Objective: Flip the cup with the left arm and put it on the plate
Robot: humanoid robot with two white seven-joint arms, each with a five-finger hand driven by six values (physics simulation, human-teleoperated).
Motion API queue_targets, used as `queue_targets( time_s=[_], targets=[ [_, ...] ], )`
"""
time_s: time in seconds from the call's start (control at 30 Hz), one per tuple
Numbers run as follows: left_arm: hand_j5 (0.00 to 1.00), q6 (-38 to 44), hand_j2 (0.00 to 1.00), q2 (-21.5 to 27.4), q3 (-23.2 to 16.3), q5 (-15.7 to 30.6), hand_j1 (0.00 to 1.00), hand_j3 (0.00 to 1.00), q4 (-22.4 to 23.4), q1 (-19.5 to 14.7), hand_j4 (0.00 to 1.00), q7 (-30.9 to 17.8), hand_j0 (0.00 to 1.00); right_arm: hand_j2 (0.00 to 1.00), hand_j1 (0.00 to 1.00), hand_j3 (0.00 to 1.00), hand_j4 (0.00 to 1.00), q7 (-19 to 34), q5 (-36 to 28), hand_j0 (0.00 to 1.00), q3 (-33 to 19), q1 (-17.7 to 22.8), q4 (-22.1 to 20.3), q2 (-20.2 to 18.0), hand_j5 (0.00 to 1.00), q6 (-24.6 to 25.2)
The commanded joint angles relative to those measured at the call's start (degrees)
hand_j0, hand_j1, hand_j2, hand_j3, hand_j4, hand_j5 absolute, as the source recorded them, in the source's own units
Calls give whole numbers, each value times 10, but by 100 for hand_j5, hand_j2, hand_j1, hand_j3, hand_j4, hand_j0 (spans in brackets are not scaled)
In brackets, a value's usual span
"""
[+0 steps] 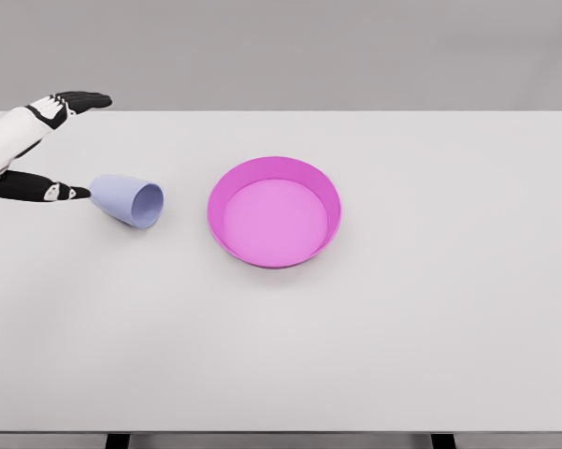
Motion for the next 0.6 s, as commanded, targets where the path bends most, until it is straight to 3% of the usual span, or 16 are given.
queue_targets(
  time_s=[0.0,0.27,0.5,0.57],
  targets=[
    [100,1,100,4,-2,4,100,100,-1,1,100,0,100,100,100,100,100,0,0,100,-2,0,-1,0,100,-1],
    [100,1,100,7,7,-24,100,100,24,36,100,-1,100,100,100,100,100,0,0,100,0,0,0,0,100,0],
    [100,1,100,7,20,-24,100,100,27,42,100,-1,100,100,100,100,100,0,0,100,0,0,0,0,100,0],
    [100,1,100,5,39,-23,100,100,58,44,100,1,100,100,100,100,100,0,0,100,0,0,1,0,100,0]
  ],
)
